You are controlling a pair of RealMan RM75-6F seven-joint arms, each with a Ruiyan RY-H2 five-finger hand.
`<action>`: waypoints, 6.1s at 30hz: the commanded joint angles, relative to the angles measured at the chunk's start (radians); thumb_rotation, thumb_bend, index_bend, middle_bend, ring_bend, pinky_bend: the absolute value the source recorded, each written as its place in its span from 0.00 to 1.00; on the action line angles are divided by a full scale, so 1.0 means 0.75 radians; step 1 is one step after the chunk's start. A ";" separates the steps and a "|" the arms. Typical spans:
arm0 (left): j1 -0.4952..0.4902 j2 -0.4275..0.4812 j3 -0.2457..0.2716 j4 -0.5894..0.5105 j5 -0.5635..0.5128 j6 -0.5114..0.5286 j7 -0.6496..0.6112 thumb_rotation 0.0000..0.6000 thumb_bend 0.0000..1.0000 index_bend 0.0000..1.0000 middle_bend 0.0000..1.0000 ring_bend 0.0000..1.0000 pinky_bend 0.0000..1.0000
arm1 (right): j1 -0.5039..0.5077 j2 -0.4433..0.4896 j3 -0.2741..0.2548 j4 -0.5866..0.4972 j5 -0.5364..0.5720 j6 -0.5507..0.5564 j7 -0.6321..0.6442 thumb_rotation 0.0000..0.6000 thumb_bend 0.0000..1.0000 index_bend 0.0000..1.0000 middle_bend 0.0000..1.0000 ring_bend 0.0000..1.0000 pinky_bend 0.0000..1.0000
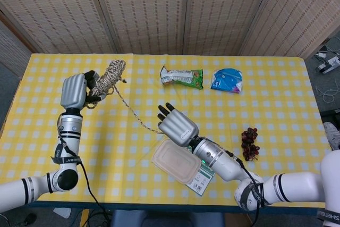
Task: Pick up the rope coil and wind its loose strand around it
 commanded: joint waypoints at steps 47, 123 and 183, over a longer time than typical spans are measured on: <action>0.108 -0.192 0.260 0.069 0.812 0.017 -0.353 1.00 0.25 0.78 0.76 0.57 0.45 | 0.199 -0.073 0.337 0.205 0.326 0.105 0.094 1.00 0.51 0.63 0.32 0.15 0.21; 0.070 -0.180 0.068 0.058 0.349 0.079 0.108 1.00 0.25 0.78 0.77 0.59 0.45 | 0.111 -0.143 0.146 0.046 0.242 0.134 -0.226 1.00 0.51 0.65 0.41 0.20 0.21; 0.122 -0.204 0.144 -0.075 0.511 0.020 0.075 1.00 0.25 0.78 0.77 0.58 0.45 | 0.205 -0.107 0.435 0.039 0.443 0.080 0.361 1.00 0.51 0.66 0.40 0.20 0.21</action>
